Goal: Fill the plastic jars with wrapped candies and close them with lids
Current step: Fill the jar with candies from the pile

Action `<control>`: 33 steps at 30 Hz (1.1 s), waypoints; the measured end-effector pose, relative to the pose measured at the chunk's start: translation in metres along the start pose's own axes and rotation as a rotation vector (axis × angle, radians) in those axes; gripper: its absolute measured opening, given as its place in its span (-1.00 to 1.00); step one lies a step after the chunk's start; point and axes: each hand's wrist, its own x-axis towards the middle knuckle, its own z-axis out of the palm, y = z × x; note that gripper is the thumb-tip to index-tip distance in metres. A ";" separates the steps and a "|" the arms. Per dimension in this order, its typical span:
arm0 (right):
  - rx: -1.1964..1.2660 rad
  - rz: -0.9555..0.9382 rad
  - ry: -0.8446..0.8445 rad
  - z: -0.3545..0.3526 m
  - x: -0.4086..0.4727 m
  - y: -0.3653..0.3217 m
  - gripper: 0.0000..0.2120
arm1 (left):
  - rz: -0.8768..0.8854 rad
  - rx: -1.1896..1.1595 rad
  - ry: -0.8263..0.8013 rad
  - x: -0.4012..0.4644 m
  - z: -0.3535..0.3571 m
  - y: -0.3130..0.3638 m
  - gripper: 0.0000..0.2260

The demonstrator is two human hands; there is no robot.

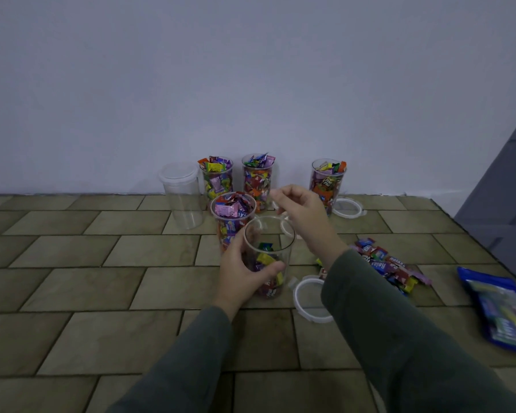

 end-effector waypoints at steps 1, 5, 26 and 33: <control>0.007 -0.003 0.021 -0.005 -0.004 0.004 -0.83 | 0.037 0.007 0.029 -0.001 -0.003 0.002 -0.18; 0.031 0.021 0.092 -0.023 -0.021 0.022 -0.80 | 0.221 0.065 0.187 0.001 -0.013 0.024 -0.32; -1.017 0.421 0.272 -0.127 -0.104 0.118 -0.61 | 0.114 0.792 -0.591 0.006 0.136 0.049 -0.28; -1.222 0.458 0.086 -0.159 -0.106 0.142 -0.36 | 0.000 0.945 -0.730 0.009 0.177 0.016 -0.28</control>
